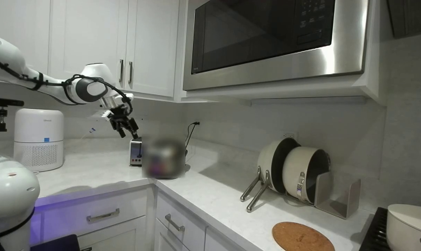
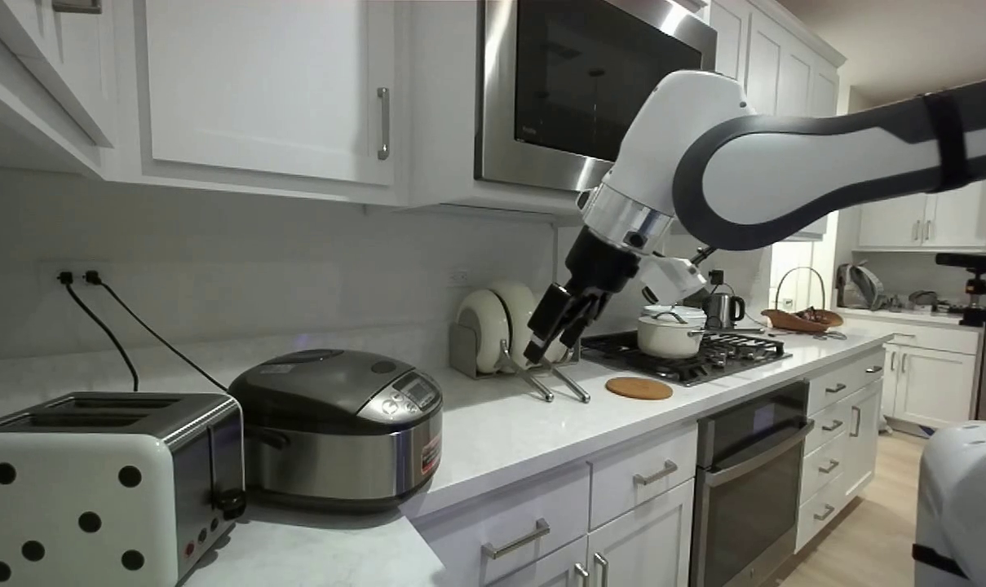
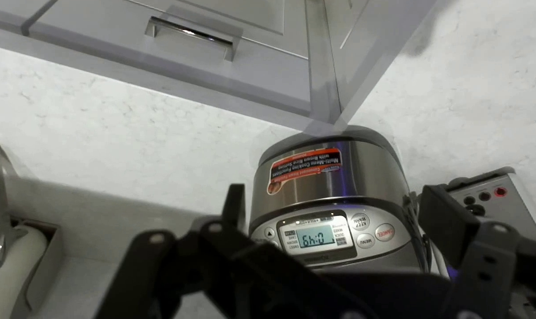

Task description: Press the top of the appliance on the counter to open

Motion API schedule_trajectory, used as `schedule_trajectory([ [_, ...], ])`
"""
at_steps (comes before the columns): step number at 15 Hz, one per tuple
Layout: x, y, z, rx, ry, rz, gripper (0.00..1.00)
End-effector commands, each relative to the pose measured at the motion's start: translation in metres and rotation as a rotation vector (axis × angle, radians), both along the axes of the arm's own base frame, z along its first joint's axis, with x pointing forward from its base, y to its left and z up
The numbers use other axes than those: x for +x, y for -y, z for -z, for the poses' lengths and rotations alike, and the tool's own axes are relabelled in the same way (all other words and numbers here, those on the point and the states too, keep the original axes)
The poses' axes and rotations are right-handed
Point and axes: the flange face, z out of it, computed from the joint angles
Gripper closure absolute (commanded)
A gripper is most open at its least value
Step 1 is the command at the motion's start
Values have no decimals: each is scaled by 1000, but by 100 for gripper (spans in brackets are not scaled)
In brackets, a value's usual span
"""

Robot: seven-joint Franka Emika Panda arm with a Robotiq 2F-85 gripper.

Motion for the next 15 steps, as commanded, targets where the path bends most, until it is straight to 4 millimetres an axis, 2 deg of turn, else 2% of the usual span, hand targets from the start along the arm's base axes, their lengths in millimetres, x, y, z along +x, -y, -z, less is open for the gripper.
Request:
schedule_trajectory([
  [1, 36, -31, -3, 5, -11, -6, 0],
  [4, 63, -50, -2, 5, -10, -10, 0],
  [13, 140, -85, -3, 9, 1, -49, 0],
  [14, 148, -89, -1, 7, 6, -58, 25],
  [15, 155, -94, 0, 9, 10, -64, 26],
])
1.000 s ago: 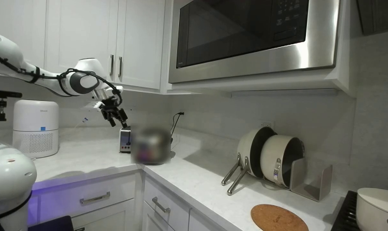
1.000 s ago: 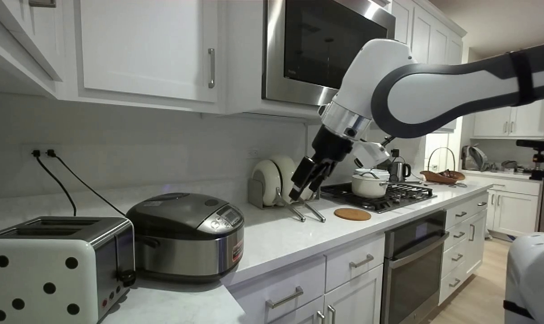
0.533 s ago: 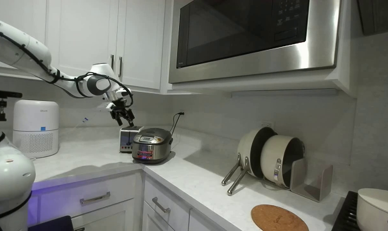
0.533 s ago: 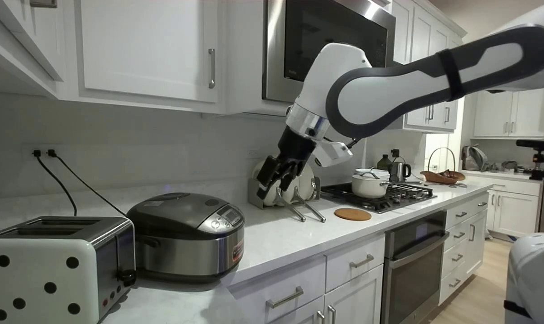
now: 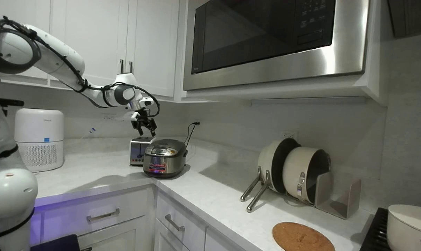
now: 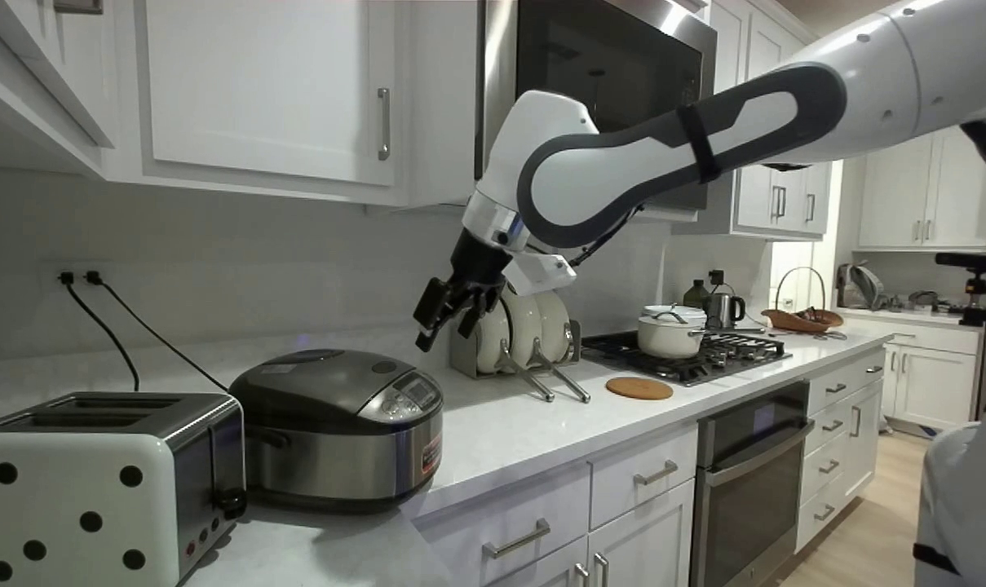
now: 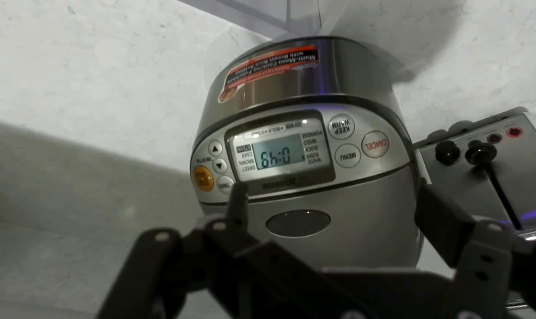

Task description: Press the top of the appliance on the counter to open

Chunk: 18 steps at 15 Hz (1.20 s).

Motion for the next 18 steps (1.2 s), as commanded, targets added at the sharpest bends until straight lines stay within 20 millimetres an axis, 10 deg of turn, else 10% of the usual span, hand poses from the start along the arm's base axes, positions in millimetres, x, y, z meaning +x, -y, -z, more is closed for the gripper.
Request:
schedule_trajectory([
  [1, 32, -21, 1, 16, 24, -5, 34],
  [9, 77, -40, 11, 21, 48, -8, 95],
  [18, 106, -55, 33, 14, 44, -20, 96],
])
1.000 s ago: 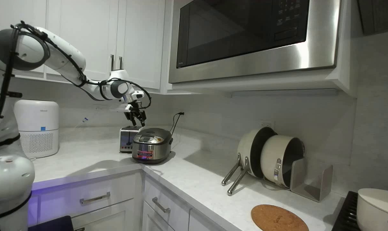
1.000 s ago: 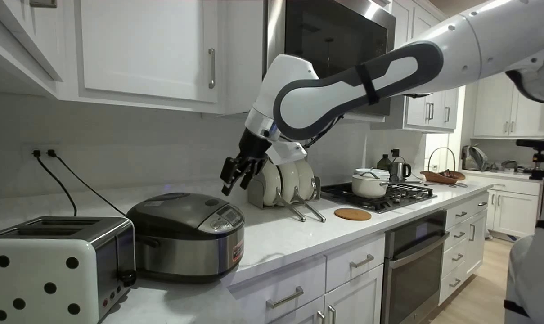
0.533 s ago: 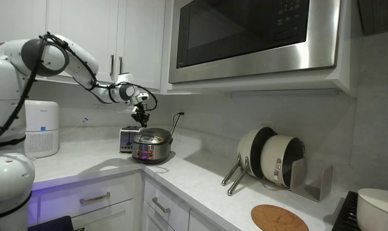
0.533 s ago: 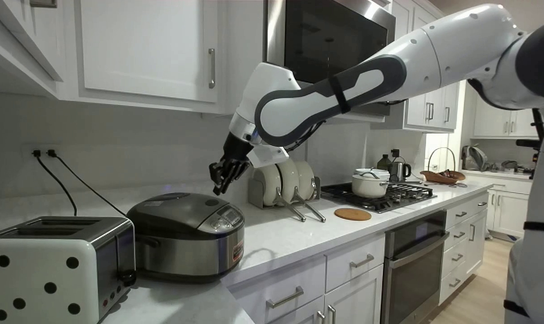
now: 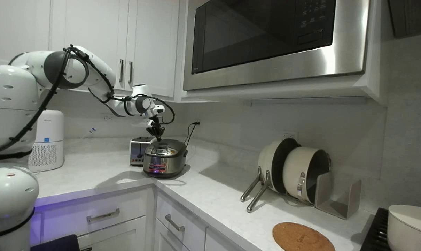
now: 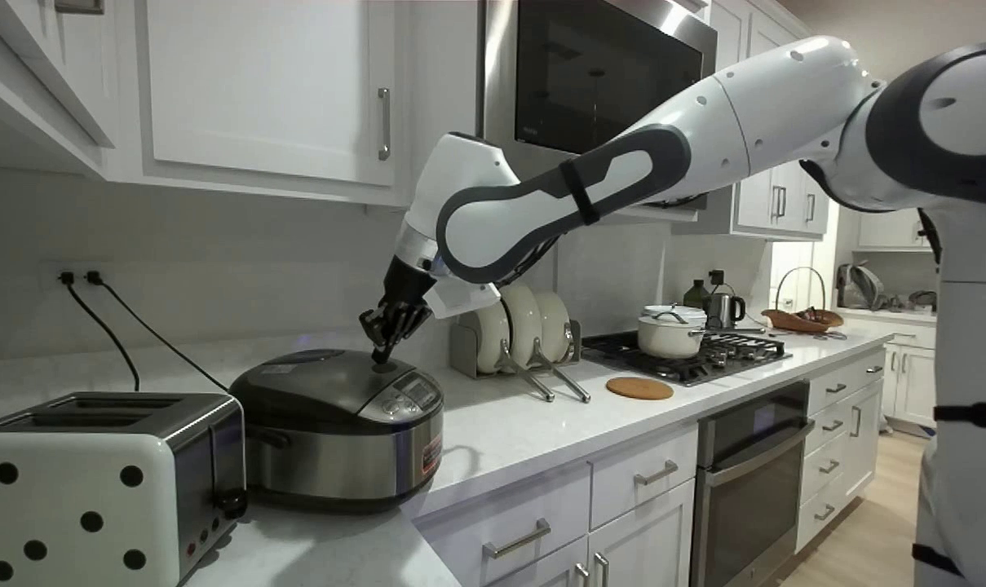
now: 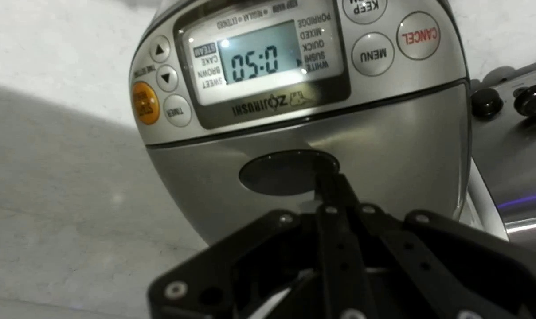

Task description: Press the top of the appliance on the counter to open

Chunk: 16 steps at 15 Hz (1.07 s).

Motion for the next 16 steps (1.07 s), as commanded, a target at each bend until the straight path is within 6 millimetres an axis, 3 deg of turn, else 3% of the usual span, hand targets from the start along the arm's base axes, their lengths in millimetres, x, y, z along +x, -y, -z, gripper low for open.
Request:
schedule_trajectory([
  [1, 16, -8, 0, 14, 28, 12, 97],
  [9, 41, 4, 9, -3, 44, 33, 97],
  [16, 37, 3, 20, -28, 17, 35, 98],
])
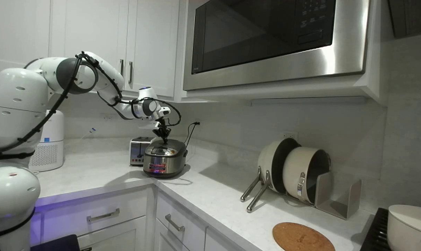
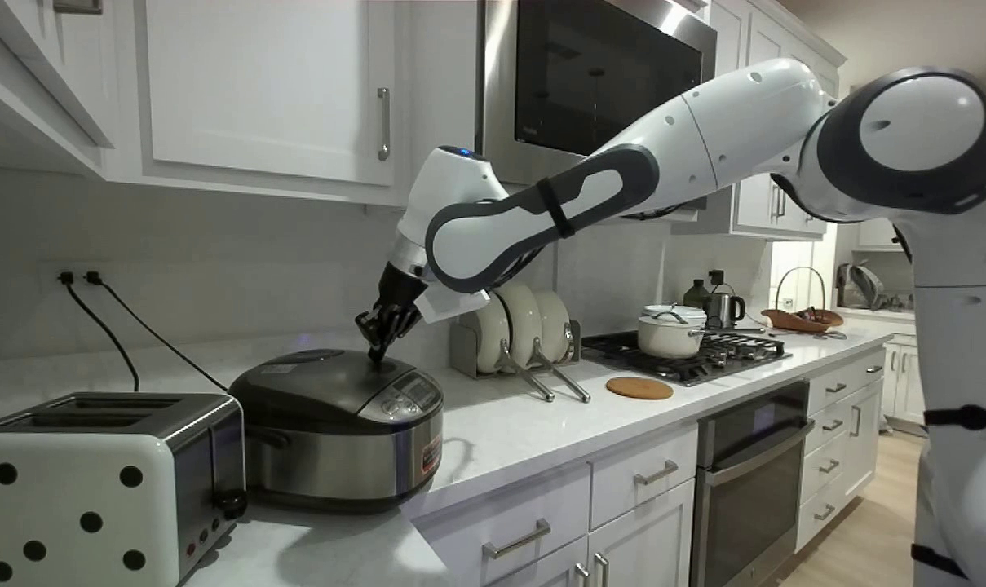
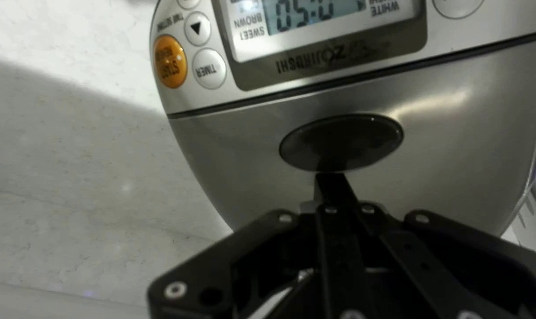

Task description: Press the top of the appliance on the counter to open

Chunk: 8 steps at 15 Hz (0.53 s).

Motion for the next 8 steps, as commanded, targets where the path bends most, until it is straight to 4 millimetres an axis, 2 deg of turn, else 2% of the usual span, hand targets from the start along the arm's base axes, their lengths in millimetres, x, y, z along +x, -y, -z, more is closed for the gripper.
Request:
schedule_trajectory([
  [1, 2, -3, 12, -26, -16, 28, 97],
  [8, -8, -3, 13, -64, -55, 54, 98],
])
